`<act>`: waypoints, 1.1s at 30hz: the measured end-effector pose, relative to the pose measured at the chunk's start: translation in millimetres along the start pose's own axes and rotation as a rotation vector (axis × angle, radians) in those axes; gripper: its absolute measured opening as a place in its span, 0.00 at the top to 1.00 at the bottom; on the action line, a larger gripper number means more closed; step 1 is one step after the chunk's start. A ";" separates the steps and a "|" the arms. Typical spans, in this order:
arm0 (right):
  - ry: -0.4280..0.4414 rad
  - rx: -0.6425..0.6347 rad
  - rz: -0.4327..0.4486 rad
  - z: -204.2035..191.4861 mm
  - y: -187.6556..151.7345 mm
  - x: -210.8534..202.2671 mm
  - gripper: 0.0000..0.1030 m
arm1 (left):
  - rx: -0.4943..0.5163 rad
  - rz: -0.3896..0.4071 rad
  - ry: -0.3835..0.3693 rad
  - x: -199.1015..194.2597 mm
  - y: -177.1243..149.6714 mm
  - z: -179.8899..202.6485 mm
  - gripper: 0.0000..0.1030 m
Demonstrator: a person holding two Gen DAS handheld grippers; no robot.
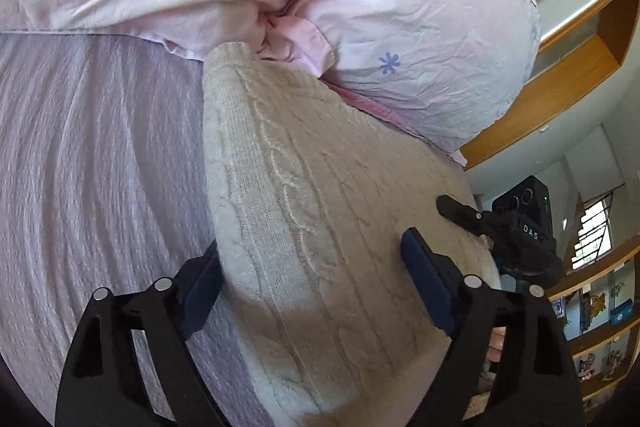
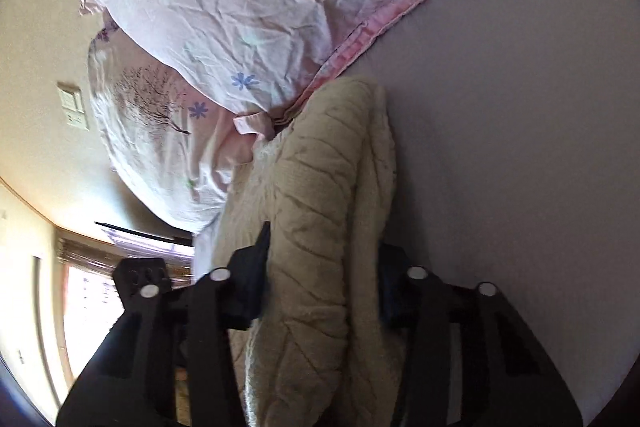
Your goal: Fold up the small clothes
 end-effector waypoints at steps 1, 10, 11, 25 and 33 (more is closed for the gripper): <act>0.018 0.012 0.006 1.8 -1.2 0.8 0.63 | -0.001 0.011 -0.016 -0.2 0.5 -2.1 0.32; 0.245 -0.107 -0.189 -63.2 -42.0 61.4 0.65 | 0.225 0.101 0.018 -101.9 -11.9 -25.3 0.60; 0.193 -0.162 -0.205 -74.5 -47.3 72.8 0.59 | 0.232 0.105 0.052 -108.9 -10.7 -33.1 0.58; -0.169 -0.333 -0.024 -98.7 -66.2 63.7 0.92 | 0.449 0.192 0.107 -117.9 -58.3 19.2 0.30; -0.470 -0.377 0.145 -97.1 -74.8 36.2 0.84 | 0.495 0.161 0.148 -97.1 -84.5 16.4 0.38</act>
Point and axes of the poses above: each gripper's, at about its wrist camera, not at the fingertips, and x roughly the way its jaws point, z to its right, y to its top, the point moved 3 cm from there along x, roughly the way its jaws point, and after that the axes turned 5 degrees about -x, right-handed, at the moved point
